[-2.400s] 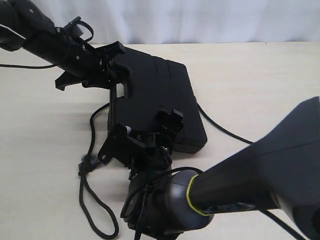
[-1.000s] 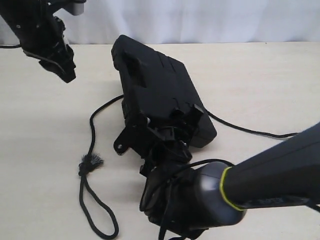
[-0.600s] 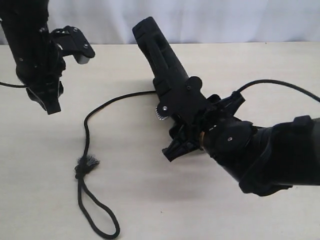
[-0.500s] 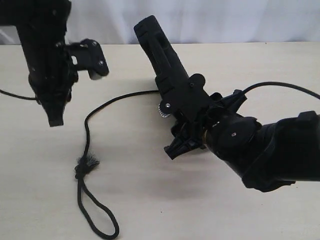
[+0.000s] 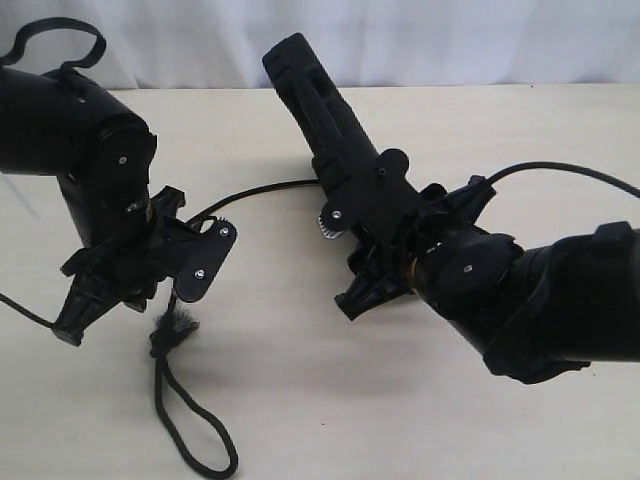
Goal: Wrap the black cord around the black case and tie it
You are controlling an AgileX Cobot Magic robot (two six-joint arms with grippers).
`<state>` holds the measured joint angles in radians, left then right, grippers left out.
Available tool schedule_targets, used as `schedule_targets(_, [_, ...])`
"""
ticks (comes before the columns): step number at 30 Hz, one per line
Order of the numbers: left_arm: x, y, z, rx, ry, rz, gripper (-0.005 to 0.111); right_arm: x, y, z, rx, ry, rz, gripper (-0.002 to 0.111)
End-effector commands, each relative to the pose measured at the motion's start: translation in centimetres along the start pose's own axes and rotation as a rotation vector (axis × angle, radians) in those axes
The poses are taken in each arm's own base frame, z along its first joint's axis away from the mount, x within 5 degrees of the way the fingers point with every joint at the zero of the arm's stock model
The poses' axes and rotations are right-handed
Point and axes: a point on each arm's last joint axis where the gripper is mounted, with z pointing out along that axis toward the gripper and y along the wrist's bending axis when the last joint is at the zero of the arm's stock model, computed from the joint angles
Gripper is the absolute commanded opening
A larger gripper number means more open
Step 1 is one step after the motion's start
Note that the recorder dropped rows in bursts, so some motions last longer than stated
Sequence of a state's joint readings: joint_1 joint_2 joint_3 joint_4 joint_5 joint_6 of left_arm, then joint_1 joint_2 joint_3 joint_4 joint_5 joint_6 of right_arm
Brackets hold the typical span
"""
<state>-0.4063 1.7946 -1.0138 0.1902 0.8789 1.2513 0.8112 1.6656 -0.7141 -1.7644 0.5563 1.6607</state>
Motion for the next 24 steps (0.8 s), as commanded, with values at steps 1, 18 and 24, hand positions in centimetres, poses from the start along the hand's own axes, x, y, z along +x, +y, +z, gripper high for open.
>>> schedule_targets(1, [-0.8,-0.4,-0.2,0.013,-0.075,0.089,0.012,0.4,-0.4,0.2,0.033,0.020,0.022,0.004])
schedule_targets(18, [-2.6,-0.9,0.1,-0.014,-0.104,0.177,0.052,0.4,-0.5,0.2,0.048,0.019,0.016,0.004])
schedule_targets(24, [-2.3,-2.7,3.7,-0.208,-0.055,0.498,0.052,0.4,-0.8,0.2,0.085,0.018,0.014,0.004])
